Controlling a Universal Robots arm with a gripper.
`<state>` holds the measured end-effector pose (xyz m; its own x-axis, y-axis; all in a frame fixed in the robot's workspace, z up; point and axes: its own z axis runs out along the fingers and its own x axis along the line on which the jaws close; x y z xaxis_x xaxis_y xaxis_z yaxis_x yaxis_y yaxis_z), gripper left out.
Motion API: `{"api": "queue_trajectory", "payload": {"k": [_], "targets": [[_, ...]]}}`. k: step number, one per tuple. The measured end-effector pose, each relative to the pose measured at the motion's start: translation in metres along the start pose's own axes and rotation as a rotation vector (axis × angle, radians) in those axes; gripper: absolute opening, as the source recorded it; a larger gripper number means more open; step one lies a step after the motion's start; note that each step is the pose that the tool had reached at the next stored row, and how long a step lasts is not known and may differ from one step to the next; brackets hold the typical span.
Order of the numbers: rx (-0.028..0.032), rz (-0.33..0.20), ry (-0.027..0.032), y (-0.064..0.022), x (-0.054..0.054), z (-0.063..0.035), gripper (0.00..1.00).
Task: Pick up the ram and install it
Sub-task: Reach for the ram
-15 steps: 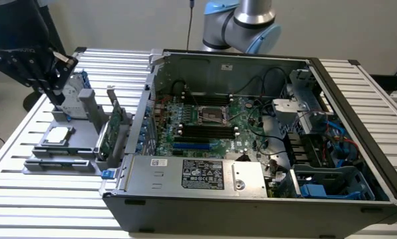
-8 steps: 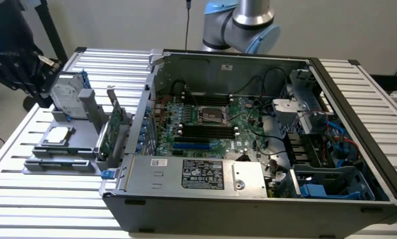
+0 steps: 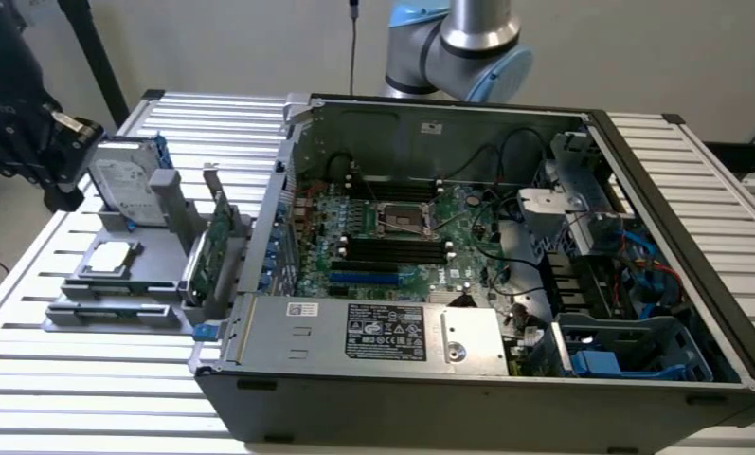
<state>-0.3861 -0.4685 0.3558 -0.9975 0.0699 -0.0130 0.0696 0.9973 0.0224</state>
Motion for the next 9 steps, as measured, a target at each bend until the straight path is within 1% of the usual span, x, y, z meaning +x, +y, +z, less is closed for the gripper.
{"api": "queue_trajectory", "payload": {"k": [4, 5, 7, 9], "targets": [[0.0025, -0.003, 0.0061, -0.0012, 0.0044, 0.0020, 0.11], [0.0033, -0.005, 0.0083, -0.0014, 0.0050, 0.0024, 0.11], [0.0048, -0.013, 0.0151, -0.0015, 0.0054, 0.0030, 0.11], [0.0076, -0.032, 0.0193, -0.0016, 0.0057, 0.0037, 0.11]]}}
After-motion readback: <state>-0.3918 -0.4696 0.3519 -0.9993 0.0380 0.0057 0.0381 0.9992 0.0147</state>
